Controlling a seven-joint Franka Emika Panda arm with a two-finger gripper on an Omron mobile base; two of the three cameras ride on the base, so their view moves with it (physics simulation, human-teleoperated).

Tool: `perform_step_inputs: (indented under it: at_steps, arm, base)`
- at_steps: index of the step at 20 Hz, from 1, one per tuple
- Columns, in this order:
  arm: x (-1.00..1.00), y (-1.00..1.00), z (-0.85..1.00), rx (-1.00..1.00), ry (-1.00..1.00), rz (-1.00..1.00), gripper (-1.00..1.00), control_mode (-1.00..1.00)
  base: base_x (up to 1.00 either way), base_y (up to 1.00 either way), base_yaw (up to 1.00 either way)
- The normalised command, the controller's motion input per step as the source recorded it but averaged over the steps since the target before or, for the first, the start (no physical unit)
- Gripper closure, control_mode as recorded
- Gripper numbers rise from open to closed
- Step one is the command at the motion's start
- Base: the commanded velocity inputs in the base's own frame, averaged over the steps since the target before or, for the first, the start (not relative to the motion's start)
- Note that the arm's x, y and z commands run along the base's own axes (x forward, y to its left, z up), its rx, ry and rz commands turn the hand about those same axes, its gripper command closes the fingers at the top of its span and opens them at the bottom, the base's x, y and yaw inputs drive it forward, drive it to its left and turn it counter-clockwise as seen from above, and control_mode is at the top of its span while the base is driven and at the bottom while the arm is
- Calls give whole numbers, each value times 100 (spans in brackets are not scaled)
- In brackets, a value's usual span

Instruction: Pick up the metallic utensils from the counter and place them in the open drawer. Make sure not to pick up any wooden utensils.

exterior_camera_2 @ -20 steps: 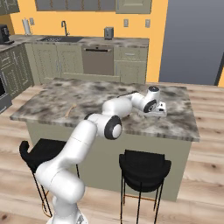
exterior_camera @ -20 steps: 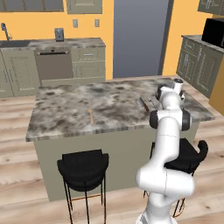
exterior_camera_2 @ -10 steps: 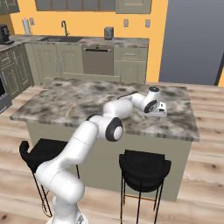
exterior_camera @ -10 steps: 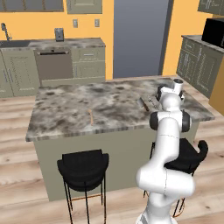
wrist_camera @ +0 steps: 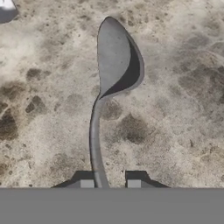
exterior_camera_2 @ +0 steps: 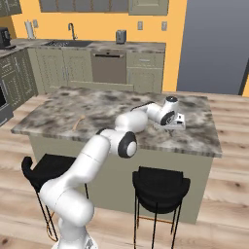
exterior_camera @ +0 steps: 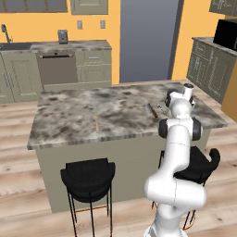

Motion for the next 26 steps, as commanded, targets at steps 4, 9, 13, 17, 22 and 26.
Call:
perform_step_inputs:
  at_steps: [4, 9, 13, 17, 22, 26]
  arm:
    - [-6, 2, -1, 0, 0, 0, 100, -100]
    - [-13, 7, 6, 0, 0, 0, 100, -100]
    - [-30, 8, 33, -1, 0, 0, 100, -100]
    - [-31, 13, 50, -5, -9, 0, 100, -100]
    - [-40, 25, 50, -6, -7, 0, 100, -100]
    - [-45, 47, 55, -5, -10, 0, 100, -100]
  base:
    - [0, 0, 0]
    - [0, 0, 0]
    - [0, 0, 0]
    - [0, 0, 0]
    - [0, 0, 0]
    - [0, 0, 0]
